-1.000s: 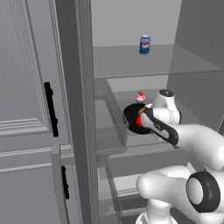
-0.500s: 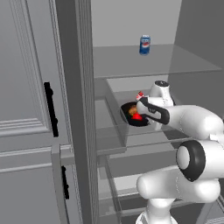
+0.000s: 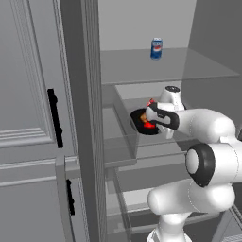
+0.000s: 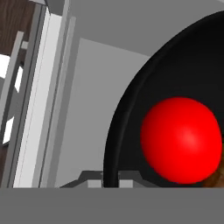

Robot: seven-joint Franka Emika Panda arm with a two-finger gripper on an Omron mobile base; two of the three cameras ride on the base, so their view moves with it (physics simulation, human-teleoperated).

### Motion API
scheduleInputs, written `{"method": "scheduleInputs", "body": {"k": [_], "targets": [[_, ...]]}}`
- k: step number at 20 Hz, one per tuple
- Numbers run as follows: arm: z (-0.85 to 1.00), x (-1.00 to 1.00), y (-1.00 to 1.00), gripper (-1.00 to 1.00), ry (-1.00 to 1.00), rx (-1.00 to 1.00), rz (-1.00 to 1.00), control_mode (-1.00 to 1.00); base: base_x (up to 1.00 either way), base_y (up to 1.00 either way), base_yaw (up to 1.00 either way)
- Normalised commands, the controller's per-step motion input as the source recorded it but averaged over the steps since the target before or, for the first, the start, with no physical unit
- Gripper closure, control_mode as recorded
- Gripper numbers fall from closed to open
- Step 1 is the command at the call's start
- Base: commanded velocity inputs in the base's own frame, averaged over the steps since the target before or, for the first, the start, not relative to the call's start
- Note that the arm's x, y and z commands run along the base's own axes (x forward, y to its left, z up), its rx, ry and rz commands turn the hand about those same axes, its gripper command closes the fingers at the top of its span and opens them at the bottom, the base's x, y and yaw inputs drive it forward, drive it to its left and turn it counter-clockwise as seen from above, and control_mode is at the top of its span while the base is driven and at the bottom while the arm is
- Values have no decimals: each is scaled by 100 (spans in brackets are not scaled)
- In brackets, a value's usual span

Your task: Pick the chicken drumstick and tomato from their plates and place them in the bowl. Then put the bowl in the fridge.

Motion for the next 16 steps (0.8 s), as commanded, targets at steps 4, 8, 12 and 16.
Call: {"method": "scheduleInputs", "body": {"k": [4,8,12,16], "targets": [[-18,10,0,-100,0,0,0,-100,0,0,0],[0,0,0,-100,0,0,0,-100,0,0,0],[1,-2,-1,-100,-1,0,0,-100,0,0,0],[36,-42,-6,-100,-2,3,-4,-100,0,0,0]]}}
